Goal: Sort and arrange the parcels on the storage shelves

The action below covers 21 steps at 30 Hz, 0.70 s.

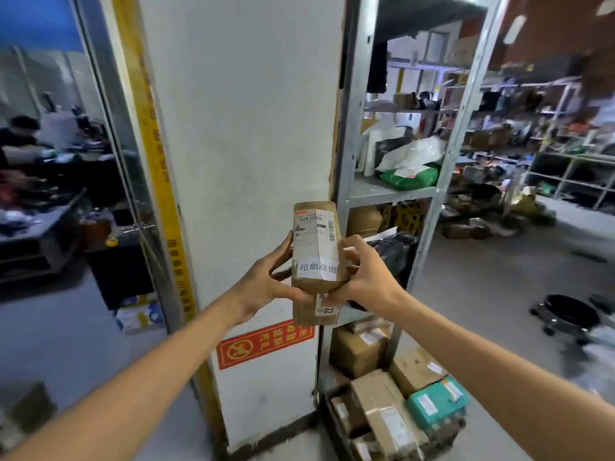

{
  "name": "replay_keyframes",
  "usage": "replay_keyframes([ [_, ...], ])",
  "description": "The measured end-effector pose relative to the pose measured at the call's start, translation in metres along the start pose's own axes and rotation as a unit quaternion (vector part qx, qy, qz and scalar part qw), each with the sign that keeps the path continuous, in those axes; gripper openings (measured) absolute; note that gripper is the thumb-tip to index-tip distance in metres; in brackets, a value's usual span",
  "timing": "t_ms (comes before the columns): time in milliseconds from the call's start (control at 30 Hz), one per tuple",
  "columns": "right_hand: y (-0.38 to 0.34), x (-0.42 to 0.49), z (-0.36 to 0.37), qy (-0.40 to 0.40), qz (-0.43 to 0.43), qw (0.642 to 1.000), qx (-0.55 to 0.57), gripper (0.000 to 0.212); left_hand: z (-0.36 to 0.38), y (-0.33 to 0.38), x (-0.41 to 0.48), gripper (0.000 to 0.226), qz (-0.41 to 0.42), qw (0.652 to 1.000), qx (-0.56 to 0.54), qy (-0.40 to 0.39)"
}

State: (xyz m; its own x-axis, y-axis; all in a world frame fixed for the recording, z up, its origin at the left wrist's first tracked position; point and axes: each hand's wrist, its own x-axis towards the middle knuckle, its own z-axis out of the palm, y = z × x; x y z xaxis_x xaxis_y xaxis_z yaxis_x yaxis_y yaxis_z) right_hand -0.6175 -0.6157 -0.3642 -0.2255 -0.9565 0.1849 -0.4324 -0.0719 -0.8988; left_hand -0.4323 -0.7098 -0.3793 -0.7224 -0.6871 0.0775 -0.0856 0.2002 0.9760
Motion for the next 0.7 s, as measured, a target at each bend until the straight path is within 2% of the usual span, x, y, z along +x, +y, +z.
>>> replay_keyframes([
  [67, 0.014, -0.01, -0.031, 0.042, 0.025, 0.999, -0.009, 0.091, 0.027, 0.001, 0.031, 0.109, 0.008, 0.998, 0.004, -0.054],
  [233, 0.041, -0.03, -0.082, 0.165, 0.069, 0.984, -0.012, 0.081, 0.078, 0.003, 0.104, 0.11, 0.028, 0.982, 0.018, -0.186],
  [400, 0.065, -0.037, -0.107, 0.258, 0.112, 0.959, -0.02, 0.081, 0.115, -0.003, 0.158, 0.116, 0.042, 0.959, -0.001, -0.28],
  [533, 0.088, -0.039, -0.111, 0.32, 0.149, 0.935, -0.026, 0.08, 0.143, -0.026, 0.196, 0.129, 0.052, 0.929, -0.004, -0.366],
  [700, 0.118, -0.034, -0.115, 0.343, 0.186, 0.92, -0.029, 0.078, 0.167, -0.054, 0.225, 0.129, 0.03, 0.918, -0.006, -0.395],
])
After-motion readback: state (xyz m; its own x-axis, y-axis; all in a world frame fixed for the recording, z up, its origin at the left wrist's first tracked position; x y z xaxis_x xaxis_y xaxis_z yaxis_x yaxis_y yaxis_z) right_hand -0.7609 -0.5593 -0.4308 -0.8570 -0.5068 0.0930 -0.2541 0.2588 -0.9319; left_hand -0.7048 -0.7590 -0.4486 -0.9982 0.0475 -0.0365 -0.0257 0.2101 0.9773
